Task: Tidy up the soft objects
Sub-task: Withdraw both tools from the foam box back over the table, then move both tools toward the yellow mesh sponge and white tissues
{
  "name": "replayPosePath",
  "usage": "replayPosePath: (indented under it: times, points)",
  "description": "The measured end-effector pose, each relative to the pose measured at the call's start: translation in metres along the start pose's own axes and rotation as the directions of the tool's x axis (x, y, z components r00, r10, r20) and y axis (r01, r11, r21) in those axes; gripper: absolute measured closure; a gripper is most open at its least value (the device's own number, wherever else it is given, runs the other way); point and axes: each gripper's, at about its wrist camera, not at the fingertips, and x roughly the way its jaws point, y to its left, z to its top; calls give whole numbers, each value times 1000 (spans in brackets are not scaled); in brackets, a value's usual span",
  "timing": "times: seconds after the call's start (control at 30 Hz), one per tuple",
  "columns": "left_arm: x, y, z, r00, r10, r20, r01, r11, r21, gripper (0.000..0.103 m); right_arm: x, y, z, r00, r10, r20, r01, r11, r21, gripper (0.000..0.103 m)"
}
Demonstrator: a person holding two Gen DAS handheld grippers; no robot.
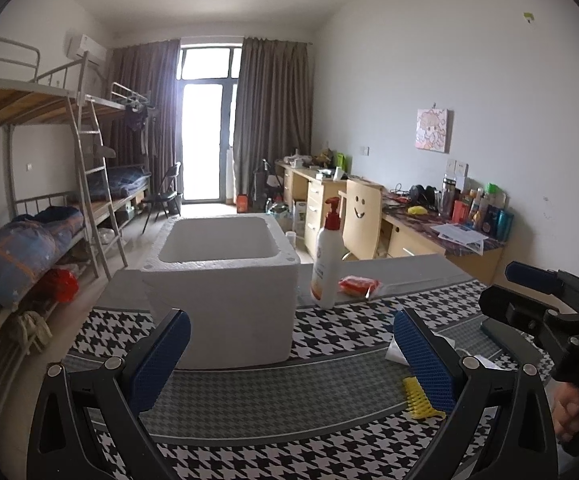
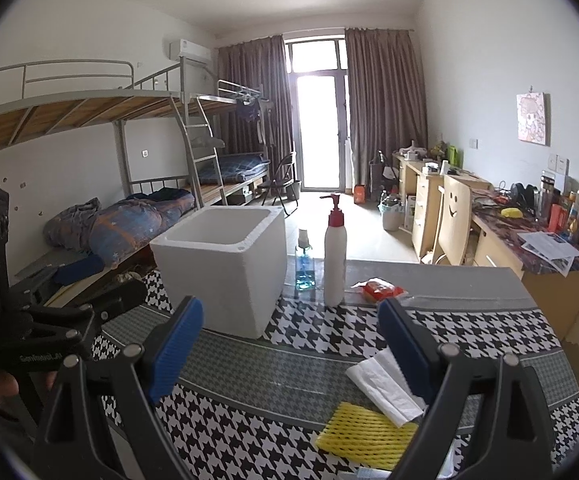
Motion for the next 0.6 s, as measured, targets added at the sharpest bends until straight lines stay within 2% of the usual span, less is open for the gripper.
replayPosePath:
  times: [0.6]
  points:
    - [12, -31, -16, 995, -87, -48, 89, 995, 36, 1, -9, -21, -11, 998, -58, -18, 59, 997, 56, 11]
